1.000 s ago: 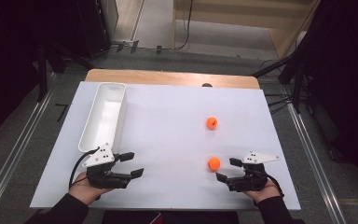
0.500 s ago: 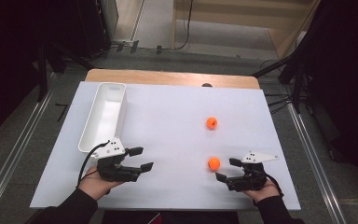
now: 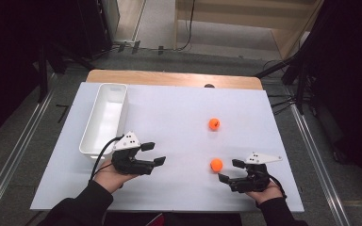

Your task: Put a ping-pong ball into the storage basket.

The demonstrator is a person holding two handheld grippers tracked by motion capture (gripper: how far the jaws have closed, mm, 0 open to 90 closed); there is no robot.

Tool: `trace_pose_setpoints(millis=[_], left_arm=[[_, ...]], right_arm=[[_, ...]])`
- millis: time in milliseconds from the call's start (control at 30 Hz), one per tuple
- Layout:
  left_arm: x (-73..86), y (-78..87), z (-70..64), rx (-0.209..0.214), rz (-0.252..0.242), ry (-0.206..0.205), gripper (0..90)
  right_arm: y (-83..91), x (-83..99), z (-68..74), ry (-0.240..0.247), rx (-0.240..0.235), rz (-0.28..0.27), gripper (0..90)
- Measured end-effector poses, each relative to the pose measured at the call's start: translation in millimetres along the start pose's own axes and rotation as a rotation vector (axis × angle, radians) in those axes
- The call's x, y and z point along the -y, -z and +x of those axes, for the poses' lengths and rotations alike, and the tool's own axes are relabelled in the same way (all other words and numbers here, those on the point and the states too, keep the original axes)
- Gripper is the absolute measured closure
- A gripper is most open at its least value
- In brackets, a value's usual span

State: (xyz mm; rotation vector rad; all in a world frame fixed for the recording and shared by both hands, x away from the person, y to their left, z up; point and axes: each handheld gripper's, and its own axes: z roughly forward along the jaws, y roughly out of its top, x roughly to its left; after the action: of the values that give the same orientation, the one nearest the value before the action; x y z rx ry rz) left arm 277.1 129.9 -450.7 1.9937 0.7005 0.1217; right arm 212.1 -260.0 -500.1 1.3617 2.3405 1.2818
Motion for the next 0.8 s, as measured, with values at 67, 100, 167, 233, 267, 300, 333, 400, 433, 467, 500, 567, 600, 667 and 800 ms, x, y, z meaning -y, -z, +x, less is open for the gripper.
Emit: trace_pose_setpoints(millis=[67,100,167,233,267,300,333,400,433,467,500,567,600,667,800], left_arm=[[-0.7,-2.2,2.8,0.006,-0.008,0.017,31.1],[-1.8,-4.6,6.0,0.005,-0.008,0.031,31.1],[-2.3,-6.0,7.5,0.016,-0.01,0.04,31.1],[-3.9,-9.0,10.5,0.034,-0.009,0.066,25.3],[-5.0,-10.6,11.8,0.045,-0.001,0.077,25.3],[-6.3,-11.9,11.9,0.058,0.008,0.089,25.2],[-7.4,-13.3,11.6,0.063,0.011,0.086,25.2],[-9.6,-15.9,9.7,0.054,0.012,0.056,25.2],[-10.9,-17.3,8.4,0.041,0.014,0.042,25.2],[-12.3,-19.7,7.7,0.045,0.015,0.036,25.2],[-13.0,-21.2,7.6,0.049,0.016,0.039,25.3],[-14.8,-25.0,9.0,0.065,0.014,0.035,25.5],[-15.7,-27.1,9.5,0.065,0.01,0.036,25.5],[-17.7,-30.8,10.8,0.067,0.009,0.034,25.5],[-22.2,-36.8,10.9,0.048,0.003,0.017,25.6]], right_arm=[[-0.1,0.4,0.6,-0.002,-0.003,0.004,12.0],[0.1,0.6,1.0,-0.004,-0.006,0.006,12.0],[0.3,0.6,0.8,0.001,-0.009,0.005,12.0],[0.9,1.1,2.5,0.004,-0.012,0.006,12.0],[0.9,1.1,2.5,0.004,-0.012,0.006,12.0],[1.3,1.3,2.6,0.012,-0.017,0.002,12.0],[1.8,1.9,2.9,0.013,-0.013,0.006,12.0],[1.9,2.1,2.8,0.014,-0.012,0.004,12.0],[2.3,2.2,2.5,0.016,-0.011,0.003,12.0],[2.5,2.2,2.4,0.014,-0.012,0.001,12.0],[2.6,2.3,2.0,0.016,-0.013,0.0,12.0],[2.6,2.4,1.8,0.015,-0.011,0.002,12.0],[2.6,2.3,1.7,0.015,-0.009,0.001,12.0],[2.6,2.2,2.2,0.012,-0.01,0.001,12.0],[2.5,2.1,3.3,0.012,-0.012,0.003,12.0]])
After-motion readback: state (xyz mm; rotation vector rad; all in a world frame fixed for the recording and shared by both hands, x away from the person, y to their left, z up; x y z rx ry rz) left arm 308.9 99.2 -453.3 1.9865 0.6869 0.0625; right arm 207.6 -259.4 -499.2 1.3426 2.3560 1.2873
